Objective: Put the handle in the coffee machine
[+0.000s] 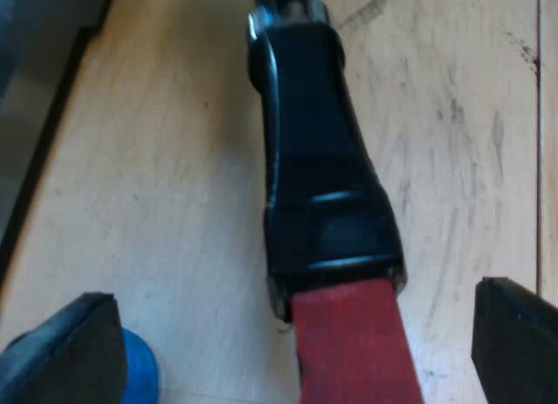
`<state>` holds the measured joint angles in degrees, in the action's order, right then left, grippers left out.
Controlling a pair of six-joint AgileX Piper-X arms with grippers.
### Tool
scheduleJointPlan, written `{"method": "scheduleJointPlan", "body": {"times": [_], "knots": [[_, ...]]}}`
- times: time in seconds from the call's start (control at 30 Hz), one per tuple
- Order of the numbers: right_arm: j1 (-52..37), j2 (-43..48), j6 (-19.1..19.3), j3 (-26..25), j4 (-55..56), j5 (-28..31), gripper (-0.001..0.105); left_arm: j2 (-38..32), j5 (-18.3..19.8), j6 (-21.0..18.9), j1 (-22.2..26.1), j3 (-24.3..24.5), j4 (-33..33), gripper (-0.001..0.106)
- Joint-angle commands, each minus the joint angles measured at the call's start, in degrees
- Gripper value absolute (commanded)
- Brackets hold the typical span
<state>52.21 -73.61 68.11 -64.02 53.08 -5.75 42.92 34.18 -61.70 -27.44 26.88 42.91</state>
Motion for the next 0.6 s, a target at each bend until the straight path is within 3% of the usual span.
{"method": "scheduleJointPlan", "body": {"times": [0.03, 0.6], "knots": [[0.07, 0.89, -0.16, -0.46, -0.29, -0.97, 0.0, -0.01, 0.18, 0.28, -0.36, -0.12, -1.03, 0.082], [0.07, 0.89, -0.24, -0.46, -0.48, -0.97, 0.0, 0.14, 0.07, 0.75, -0.36, -1.83, -3.58, 0.082]]}}
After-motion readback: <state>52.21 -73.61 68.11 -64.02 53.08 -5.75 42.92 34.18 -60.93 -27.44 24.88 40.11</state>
